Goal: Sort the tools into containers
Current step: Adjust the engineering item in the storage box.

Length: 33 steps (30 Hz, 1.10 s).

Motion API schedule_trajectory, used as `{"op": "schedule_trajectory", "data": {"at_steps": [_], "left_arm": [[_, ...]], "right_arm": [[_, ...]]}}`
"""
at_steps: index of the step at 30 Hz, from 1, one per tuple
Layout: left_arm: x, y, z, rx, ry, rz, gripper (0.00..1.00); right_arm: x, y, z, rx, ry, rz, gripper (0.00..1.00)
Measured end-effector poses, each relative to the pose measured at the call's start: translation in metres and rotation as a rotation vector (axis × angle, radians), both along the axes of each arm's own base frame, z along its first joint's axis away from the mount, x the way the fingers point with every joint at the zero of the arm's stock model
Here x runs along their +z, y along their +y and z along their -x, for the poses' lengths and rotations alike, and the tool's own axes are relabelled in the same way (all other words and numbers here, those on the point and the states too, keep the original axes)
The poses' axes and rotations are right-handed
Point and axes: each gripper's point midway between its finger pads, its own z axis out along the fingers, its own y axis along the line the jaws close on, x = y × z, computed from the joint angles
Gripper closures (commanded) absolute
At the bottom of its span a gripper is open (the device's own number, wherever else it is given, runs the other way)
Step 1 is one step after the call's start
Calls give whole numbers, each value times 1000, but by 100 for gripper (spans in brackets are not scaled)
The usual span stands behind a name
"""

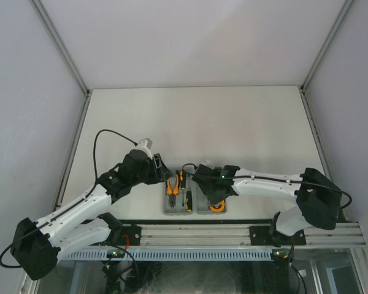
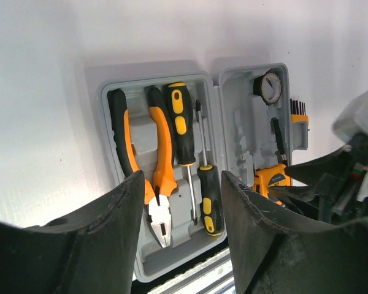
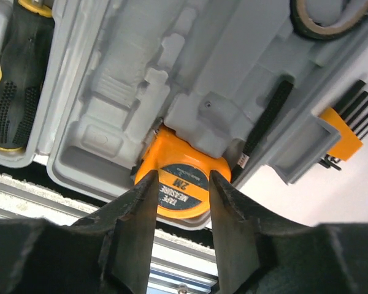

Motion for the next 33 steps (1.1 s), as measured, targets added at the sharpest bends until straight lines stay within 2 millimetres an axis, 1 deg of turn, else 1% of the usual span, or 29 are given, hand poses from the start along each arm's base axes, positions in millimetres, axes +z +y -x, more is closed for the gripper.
{"op": "schedule_trajectory", "data": {"at_steps": [2, 4, 7, 9, 11, 13, 14, 17, 19, 21, 24, 27, 33], "left_arm": [[0, 1, 0, 3, -2, 0, 42], [0, 3, -1, 7, -4, 0, 42], [0, 4, -2, 10, -9, -6, 43], [0, 5, -3, 8, -13, -11, 43], [0, 5, -3, 7, -15, -15, 43], [-1, 6, -3, 3, -18, -19, 44], [-1, 6, -3, 2, -19, -19, 44], [-2, 6, -2, -1, -18, -25, 43], [-2, 7, -3, -2, -20, -31, 43], [-3, 8, -3, -1, -23, -40, 43], [-5, 10, -3, 3, -20, -48, 43], [-8, 11, -2, 4, -11, -57, 43], [-13, 13, 0, 6, 10, -75, 43]], "right_arm": [[5, -3, -2, -9, -34, -25, 54], [17, -3, -6, -21, -79, -71, 51], [47, 3, -21, -62, -175, -188, 51], [64, 3, -32, -116, -226, -255, 51], [70, -3, -41, -182, -251, -285, 52], [66, -13, -48, -251, -257, -293, 52], [60, -21, -50, -288, -251, -289, 52], [37, -43, -47, -372, -210, -255, 52], [24, -53, -43, -411, -180, -242, 52], [16, -59, -41, -440, -156, -251, 53], [12, -59, -42, -465, -134, -284, 59], [13, -57, -50, -489, -125, -333, 67], [12, -52, -62, -503, -99, -401, 74]]}}
